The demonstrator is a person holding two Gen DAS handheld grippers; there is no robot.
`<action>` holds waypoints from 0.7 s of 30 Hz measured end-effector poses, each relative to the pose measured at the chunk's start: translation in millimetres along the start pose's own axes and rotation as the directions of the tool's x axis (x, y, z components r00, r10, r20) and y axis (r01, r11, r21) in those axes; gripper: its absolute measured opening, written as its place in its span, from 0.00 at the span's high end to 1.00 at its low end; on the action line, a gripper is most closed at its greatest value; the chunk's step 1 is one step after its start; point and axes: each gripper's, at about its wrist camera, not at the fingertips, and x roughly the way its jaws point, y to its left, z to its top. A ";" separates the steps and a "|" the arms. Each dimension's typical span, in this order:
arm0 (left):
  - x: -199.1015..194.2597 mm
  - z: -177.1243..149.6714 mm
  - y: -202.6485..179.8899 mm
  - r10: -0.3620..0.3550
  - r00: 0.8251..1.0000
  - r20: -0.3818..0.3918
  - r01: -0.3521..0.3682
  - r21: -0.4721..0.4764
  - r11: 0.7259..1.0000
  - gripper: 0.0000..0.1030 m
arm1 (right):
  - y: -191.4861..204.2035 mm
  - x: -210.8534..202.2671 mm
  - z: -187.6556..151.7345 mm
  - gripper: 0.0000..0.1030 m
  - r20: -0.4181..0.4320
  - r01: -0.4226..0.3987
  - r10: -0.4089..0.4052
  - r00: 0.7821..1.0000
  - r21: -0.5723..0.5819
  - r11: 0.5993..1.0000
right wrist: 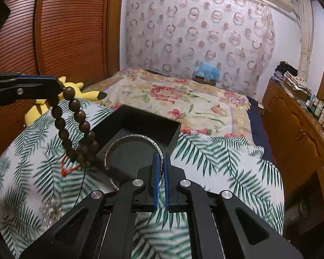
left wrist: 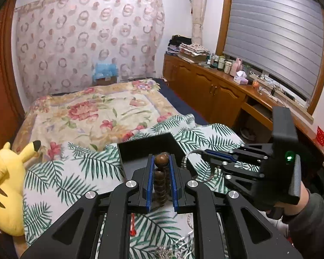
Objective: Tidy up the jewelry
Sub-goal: 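Carry both held pieces over the black box and open both grippers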
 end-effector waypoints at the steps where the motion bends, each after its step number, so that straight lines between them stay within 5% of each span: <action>1: 0.6 3.1 0.5 0.004 1.000 0.002 -0.004 0.002 1.000 0.88 | 0.1 4.2 1.9 0.95 -0.002 -0.003 0.003 1.000 0.001 1.000; 13: 28.0 16.2 10.9 0.069 0.997 -0.016 -0.069 -0.007 0.998 0.88 | 9.7 37.9 4.6 0.89 -0.051 -0.043 0.040 0.998 -0.046 0.998; 21: 49.2 13.1 14.9 0.086 0.995 -0.042 -0.087 -0.018 0.996 0.88 | -7.2 19.0 -7.2 0.89 -0.016 -0.067 0.067 0.998 0.013 0.998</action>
